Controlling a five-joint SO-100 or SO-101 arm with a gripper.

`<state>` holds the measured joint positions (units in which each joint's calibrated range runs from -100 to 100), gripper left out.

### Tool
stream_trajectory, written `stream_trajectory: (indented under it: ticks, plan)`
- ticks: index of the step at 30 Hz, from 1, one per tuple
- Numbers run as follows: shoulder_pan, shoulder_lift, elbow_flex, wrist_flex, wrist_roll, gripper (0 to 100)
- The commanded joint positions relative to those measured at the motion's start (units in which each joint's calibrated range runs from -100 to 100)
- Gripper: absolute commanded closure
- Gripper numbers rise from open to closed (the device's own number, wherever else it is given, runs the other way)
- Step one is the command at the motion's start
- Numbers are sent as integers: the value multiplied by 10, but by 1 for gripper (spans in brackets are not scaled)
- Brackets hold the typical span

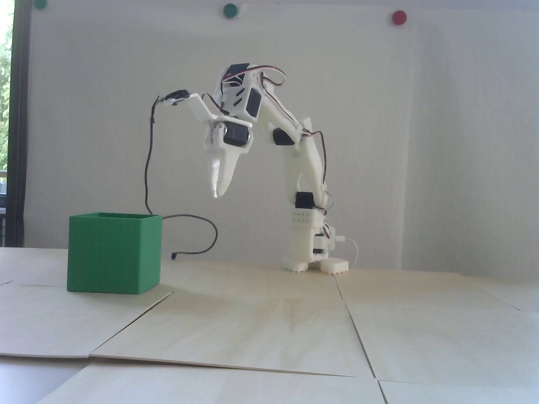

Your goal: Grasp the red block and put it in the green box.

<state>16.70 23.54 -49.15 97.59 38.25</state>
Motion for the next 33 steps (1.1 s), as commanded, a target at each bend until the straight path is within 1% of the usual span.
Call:
stream_trajectory:
  ticks: [1,6,11,13,16,19,26,33]
  plan:
    - [-15,-207,115,17,69,98]
    - [-49,-361,306,-3,79,98]
    - [-94,-514,521,-82,77,98]
    - [-112,-590,654,-142,78,98]
    - [-118,-665,782,-223,79,98]
    - [-129,-766,956,-343,80,98]
    - [-162,-934,1201,-494,80,98]
    - [-162,-1036,1320,-606,80,98]
